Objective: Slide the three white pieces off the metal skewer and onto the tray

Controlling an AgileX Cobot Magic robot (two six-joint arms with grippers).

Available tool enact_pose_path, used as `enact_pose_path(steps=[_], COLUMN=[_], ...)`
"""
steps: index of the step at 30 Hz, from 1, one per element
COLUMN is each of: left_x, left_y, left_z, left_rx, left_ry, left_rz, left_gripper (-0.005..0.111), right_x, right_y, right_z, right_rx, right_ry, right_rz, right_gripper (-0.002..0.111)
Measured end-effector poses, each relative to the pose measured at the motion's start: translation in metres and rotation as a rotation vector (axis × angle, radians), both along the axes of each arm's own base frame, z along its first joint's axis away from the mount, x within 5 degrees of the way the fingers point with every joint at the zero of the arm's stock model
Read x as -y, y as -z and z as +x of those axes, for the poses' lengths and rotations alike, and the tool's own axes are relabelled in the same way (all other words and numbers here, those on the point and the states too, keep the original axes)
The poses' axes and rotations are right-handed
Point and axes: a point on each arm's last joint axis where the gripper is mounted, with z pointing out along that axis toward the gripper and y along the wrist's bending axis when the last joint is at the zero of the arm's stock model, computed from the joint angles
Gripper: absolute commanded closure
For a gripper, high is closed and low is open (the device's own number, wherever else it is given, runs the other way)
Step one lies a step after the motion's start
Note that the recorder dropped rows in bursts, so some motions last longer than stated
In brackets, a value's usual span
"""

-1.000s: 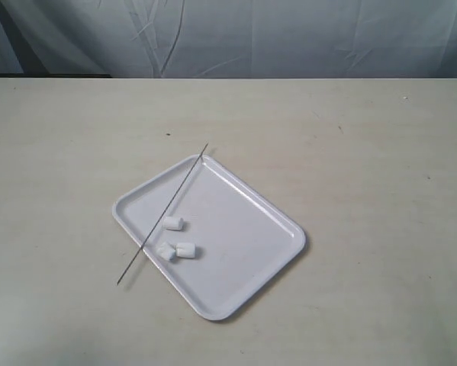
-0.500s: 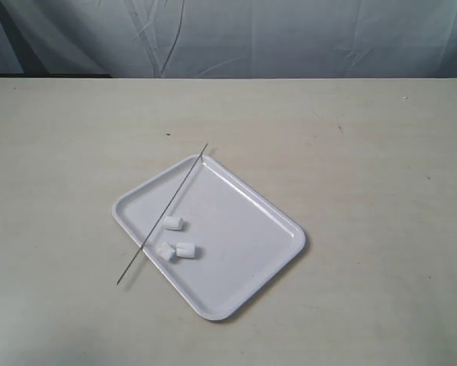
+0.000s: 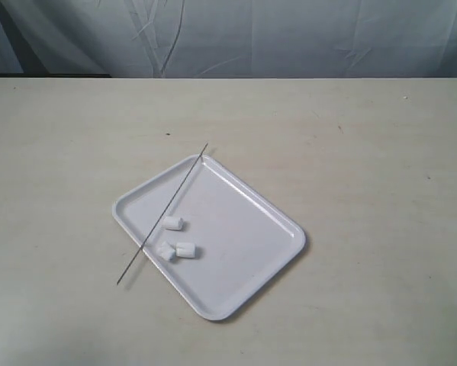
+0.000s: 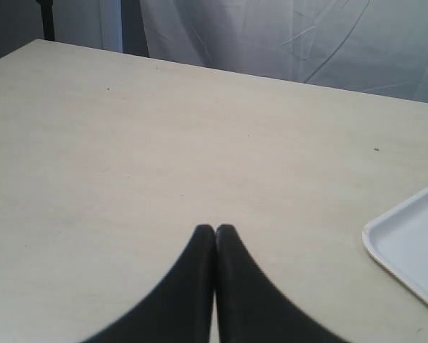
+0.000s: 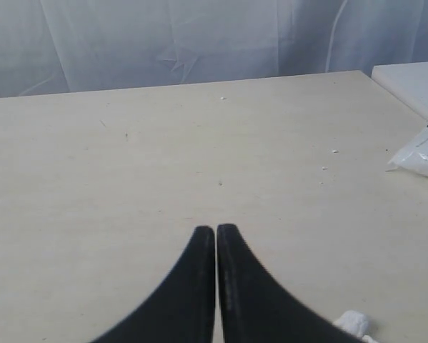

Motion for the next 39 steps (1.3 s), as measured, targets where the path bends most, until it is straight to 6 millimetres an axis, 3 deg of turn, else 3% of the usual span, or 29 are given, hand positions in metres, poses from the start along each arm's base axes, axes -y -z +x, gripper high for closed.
enact_pose_path(steps=[35,39], left_x=[0.0,-0.0037], left_y=[0.0,-0.0007], left_z=[0.0,-0.0002], left_rx=[0.0,-0.003], left_ry=[0.0,-0.01], left_rz=[0.0,0.114], left_gripper=[0.107,0.107], right_x=[-0.0001,-0.0001], right_y=[0.0,0.0], right_z=[0.0,0.0], right_rx=[0.0,0.0], right_ry=[0.0,0.0], right_rz=[0.003,0.003], right_gripper=[0.107,0.107])
